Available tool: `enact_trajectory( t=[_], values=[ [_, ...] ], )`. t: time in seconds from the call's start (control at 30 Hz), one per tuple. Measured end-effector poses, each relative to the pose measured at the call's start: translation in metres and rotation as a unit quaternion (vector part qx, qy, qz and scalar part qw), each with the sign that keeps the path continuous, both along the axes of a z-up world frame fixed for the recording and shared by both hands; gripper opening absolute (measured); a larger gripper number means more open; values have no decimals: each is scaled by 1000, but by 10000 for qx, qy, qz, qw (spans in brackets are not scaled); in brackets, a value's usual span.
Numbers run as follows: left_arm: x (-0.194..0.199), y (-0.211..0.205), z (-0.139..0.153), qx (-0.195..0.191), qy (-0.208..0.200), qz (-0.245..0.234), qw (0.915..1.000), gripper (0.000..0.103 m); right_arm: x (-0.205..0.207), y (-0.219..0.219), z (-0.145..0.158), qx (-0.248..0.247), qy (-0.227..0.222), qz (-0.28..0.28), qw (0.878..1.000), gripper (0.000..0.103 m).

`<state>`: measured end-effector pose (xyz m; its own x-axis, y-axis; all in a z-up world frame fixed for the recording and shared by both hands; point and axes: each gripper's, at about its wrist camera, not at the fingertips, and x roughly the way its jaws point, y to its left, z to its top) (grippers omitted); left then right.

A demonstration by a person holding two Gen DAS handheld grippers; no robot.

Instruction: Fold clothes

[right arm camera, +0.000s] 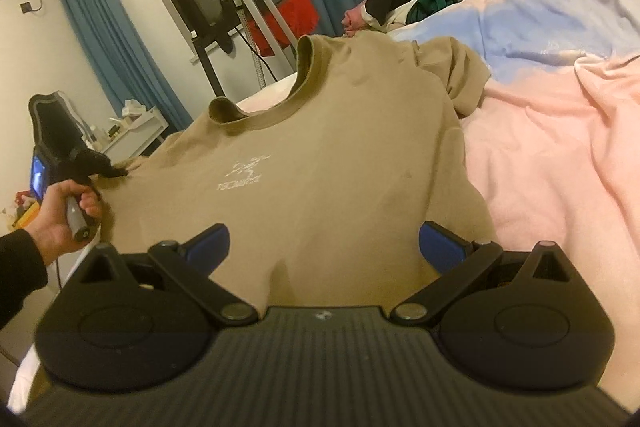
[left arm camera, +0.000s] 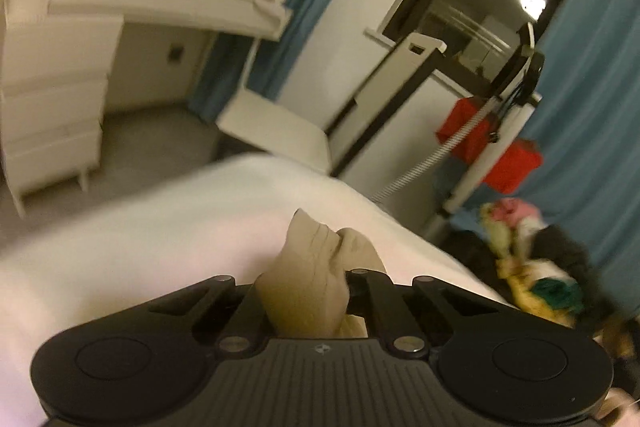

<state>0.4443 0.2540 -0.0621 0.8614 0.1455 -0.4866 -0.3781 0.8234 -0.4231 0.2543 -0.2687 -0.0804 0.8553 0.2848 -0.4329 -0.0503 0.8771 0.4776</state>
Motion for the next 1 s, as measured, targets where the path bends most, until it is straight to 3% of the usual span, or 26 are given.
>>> enact_trajectory(
  t=[0.07,0.23,0.3,0.5,0.7,0.83,1.0],
  values=[
    [-6,3,-3,15,36,-127,9999,11,-1,-1,1,-67,-28,-8,10000,103],
    [-31,14,0,222,180,-400,9988,54,-3,2,8,-315,-218,1,9993,103],
    [-55,20,5,141,259,-717,9970,59,-6,2,11,-382,-247,38,9990,103],
    [-181,25,16,-307,787,-1603,9834,63,-18,3,23,-551,-281,162,9980,103],
    [-300,21,12,-711,1501,-2259,9599,65,-39,0,42,-677,-282,153,9972,103],
    [-354,17,0,-552,2070,-2461,9453,65,-69,-14,63,-626,-68,39,9980,102],
    [-395,22,-11,-793,2509,-2440,9334,65,-121,-38,88,-298,321,153,9989,100]
  ],
)
